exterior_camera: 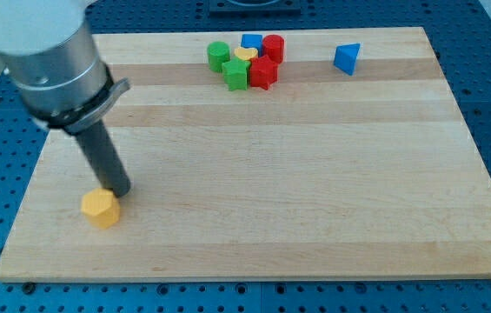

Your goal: Slide the yellow hexagon up a bit

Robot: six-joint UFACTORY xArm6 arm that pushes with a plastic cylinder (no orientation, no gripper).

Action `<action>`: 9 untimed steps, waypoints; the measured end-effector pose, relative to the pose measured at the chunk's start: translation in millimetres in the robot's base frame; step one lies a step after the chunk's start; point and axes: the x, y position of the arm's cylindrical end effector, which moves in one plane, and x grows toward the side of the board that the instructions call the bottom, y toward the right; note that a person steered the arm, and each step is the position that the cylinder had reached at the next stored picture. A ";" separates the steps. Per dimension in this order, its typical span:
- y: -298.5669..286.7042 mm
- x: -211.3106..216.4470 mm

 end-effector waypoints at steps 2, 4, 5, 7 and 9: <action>-14.1 36.9; 51.1 14.9; 72.2 53.1; 43.6 92.7; 14.5 92.7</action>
